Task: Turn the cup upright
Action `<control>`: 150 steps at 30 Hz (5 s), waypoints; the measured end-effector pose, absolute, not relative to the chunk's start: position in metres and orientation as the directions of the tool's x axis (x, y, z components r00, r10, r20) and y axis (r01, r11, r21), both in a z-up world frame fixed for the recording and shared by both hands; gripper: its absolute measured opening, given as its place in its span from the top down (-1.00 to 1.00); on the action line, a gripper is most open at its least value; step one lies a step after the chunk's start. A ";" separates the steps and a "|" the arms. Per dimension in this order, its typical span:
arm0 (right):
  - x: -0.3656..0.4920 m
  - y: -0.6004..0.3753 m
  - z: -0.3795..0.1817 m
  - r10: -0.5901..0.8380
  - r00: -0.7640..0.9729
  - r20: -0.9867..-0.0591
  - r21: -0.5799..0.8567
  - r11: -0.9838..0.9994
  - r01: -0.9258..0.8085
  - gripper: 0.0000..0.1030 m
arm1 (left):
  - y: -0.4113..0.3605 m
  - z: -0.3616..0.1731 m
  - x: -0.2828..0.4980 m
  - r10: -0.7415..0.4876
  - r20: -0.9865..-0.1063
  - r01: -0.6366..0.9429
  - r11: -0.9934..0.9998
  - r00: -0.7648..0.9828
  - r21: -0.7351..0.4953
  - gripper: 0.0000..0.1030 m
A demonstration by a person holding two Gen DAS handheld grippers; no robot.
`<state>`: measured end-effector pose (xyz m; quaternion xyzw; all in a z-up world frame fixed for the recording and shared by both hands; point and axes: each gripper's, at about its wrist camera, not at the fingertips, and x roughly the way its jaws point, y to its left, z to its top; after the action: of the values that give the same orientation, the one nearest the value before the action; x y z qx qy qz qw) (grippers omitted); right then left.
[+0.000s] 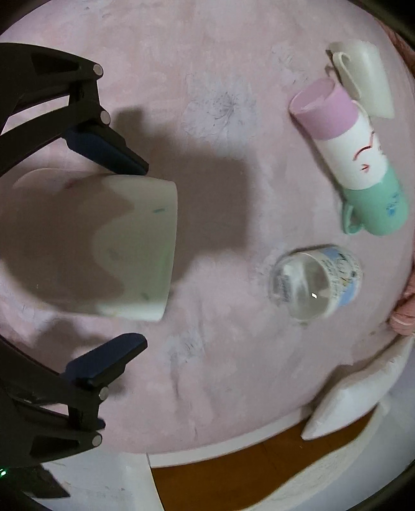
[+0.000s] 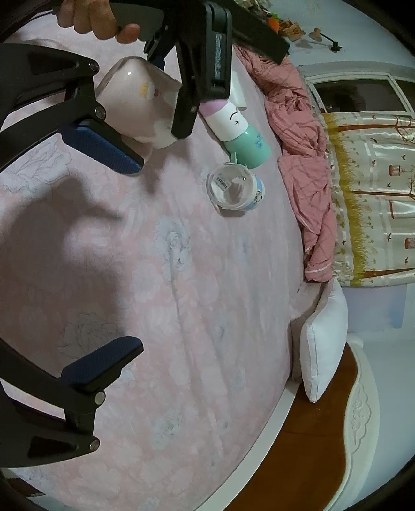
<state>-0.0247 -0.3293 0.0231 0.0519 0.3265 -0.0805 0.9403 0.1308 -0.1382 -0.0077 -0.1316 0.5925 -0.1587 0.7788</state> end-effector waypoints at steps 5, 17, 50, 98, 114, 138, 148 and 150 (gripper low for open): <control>-0.023 -0.325 0.021 -0.139 0.773 -0.620 0.009 0.983 0.184 -0.99 | -0.135 -0.003 0.124 -0.388 -0.879 0.104 0.922 0.277 -0.374 -0.64; -0.025 -0.315 0.020 -0.152 0.778 -0.610 -0.031 0.985 0.169 -0.99 | -0.103 0.078 0.080 -0.175 -0.696 0.159 0.983 0.696 -0.088 -0.62; -0.030 -0.295 0.020 -0.131 0.803 -0.581 -0.066 0.991 0.114 -0.99 | -0.051 0.074 0.022 -0.218 -0.418 0.235 0.972 0.882 -0.012 -1.00; -0.045 -0.215 -0.007 -0.012 0.869 -0.495 -0.046 0.999 -0.012 -0.99 | 0.000 -0.010 -0.027 -0.107 -0.341 0.118 0.993 0.934 0.011 -1.00; -0.045 -0.215 -0.008 -0.015 0.868 -0.497 -0.049 0.999 -0.010 -0.99 | 0.001 -0.010 -0.023 -0.094 -0.357 0.101 0.995 0.929 0.002 -1.00; -0.044 -0.215 -0.007 -0.015 0.867 -0.498 -0.051 0.999 -0.012 -0.99 | 0.004 -0.013 -0.023 -0.092 -0.362 0.101 0.995 0.928 0.007 -1.00; -0.045 -0.215 -0.005 -0.015 0.867 -0.498 -0.051 0.999 -0.012 -0.99 | 0.005 -0.014 -0.024 -0.090 -0.365 0.099 0.995 0.927 0.005 -1.00; -0.044 -0.215 -0.005 -0.015 0.866 -0.499 -0.051 0.999 -0.013 -0.99 | 0.005 -0.014 -0.024 -0.090 -0.364 0.100 0.995 0.927 0.007 -1.00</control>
<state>-0.0444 -0.2150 -0.0053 -0.0263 0.2584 -0.0005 0.9657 -0.0239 0.0050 -0.0136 0.0128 0.1850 -0.0483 0.9815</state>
